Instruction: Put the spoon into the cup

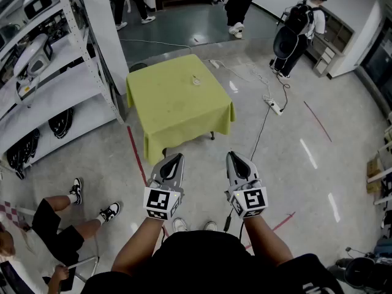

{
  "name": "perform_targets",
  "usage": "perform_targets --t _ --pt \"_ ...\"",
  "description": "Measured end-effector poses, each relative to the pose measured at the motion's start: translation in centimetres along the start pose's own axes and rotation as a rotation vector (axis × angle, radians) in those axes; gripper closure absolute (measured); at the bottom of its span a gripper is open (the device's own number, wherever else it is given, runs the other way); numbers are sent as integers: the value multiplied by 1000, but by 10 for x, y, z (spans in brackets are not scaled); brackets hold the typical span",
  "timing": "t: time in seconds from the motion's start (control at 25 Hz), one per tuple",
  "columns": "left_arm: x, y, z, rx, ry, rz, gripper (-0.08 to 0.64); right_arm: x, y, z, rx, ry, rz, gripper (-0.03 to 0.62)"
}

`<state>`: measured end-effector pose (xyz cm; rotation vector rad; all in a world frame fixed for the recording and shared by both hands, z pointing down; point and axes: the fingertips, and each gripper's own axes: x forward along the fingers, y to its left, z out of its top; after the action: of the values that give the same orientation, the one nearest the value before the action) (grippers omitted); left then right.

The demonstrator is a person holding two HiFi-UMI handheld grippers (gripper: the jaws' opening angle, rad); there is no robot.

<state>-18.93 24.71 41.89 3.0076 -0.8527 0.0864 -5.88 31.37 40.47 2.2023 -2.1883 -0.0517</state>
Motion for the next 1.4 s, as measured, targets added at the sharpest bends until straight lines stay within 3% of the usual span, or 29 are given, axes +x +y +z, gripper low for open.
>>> perform_targets --t 0.2,0.52,0.84,0.96,1.16,1.4 --pt "-1 10 -1 -50 -3 -20 555 6 6 -8 10 12 -15 580" --pt "-12 28 -1 -18 -13 -46 555 15 18 -12 30 5 -75 580" --pt "2 51 -8 -5 1 20 555 33 8 -17 52 4 -93 580" --pt "16 61 -5 18 11 44 555 53 1 -20 73 -7 -70 580" --pt "53 56 0 -10 10 14 555 86 -22 -20 99 -20 -23 580" --pt "107 60 12 3 6 64 555 125 -59 -3 77 -57 64 580"
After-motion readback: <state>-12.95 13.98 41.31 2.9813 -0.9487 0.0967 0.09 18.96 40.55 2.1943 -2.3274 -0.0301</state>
